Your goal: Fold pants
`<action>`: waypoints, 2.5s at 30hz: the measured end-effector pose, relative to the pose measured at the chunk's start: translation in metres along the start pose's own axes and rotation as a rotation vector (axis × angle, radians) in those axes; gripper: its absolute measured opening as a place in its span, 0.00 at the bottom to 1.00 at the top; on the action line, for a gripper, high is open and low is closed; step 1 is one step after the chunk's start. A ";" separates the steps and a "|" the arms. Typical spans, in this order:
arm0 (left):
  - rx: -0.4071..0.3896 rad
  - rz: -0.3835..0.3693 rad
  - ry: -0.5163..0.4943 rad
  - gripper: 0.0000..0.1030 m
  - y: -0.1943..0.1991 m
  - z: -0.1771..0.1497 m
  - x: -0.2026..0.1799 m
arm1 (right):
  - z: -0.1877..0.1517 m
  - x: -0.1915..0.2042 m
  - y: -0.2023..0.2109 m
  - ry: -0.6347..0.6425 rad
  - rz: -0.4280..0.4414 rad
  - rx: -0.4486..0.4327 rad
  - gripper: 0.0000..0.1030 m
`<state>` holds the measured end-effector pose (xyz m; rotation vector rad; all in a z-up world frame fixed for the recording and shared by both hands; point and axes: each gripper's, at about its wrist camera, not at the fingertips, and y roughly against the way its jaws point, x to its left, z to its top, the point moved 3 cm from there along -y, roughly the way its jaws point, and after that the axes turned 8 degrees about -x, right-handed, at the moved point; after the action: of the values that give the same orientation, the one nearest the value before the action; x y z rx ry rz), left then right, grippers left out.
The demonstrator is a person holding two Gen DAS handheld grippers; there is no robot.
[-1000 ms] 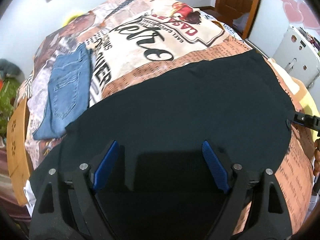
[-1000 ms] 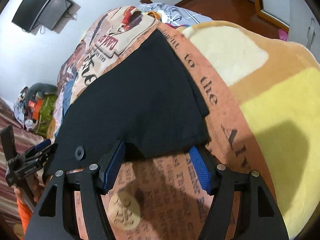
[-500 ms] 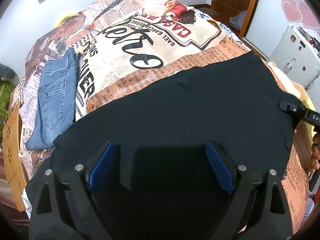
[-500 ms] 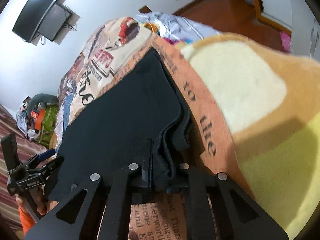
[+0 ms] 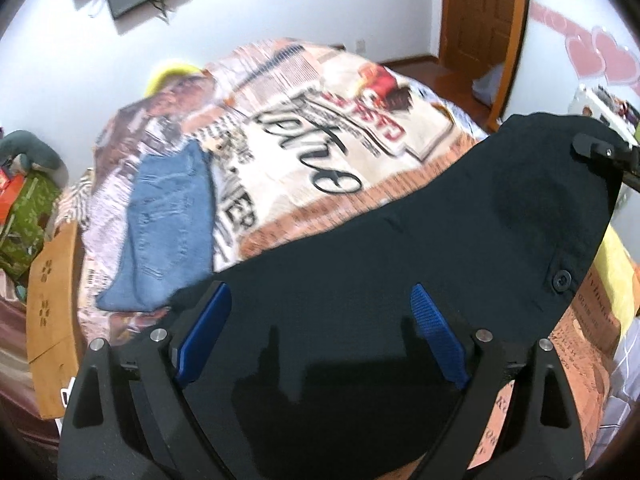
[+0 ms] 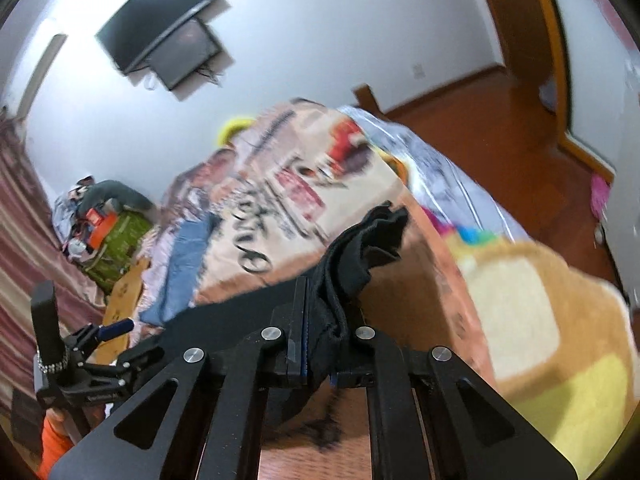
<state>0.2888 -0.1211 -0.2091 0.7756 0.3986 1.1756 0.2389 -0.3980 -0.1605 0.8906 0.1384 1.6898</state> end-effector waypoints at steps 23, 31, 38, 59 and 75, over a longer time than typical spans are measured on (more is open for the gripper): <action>-0.082 0.185 0.339 0.92 0.080 -0.082 0.169 | -0.039 0.224 -0.103 0.351 0.271 0.253 0.05; -0.037 0.224 0.367 0.92 0.078 -0.111 0.184 | -0.140 0.255 -0.130 0.493 0.302 0.489 0.06; -0.022 0.215 0.388 0.92 0.074 -0.114 0.183 | -0.180 0.257 -0.130 0.627 0.298 0.602 0.19; -0.022 0.103 0.328 0.94 0.022 -0.028 0.135 | -0.060 0.202 -0.106 0.619 0.200 0.327 0.67; 0.194 0.096 0.212 0.98 -0.077 -0.059 0.101 | -0.105 0.150 -0.151 0.599 0.158 0.482 0.67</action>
<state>0.3384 -0.0215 -0.2942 0.8479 0.6650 1.3280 0.2854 -0.1794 -0.2417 0.7198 0.9314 2.0733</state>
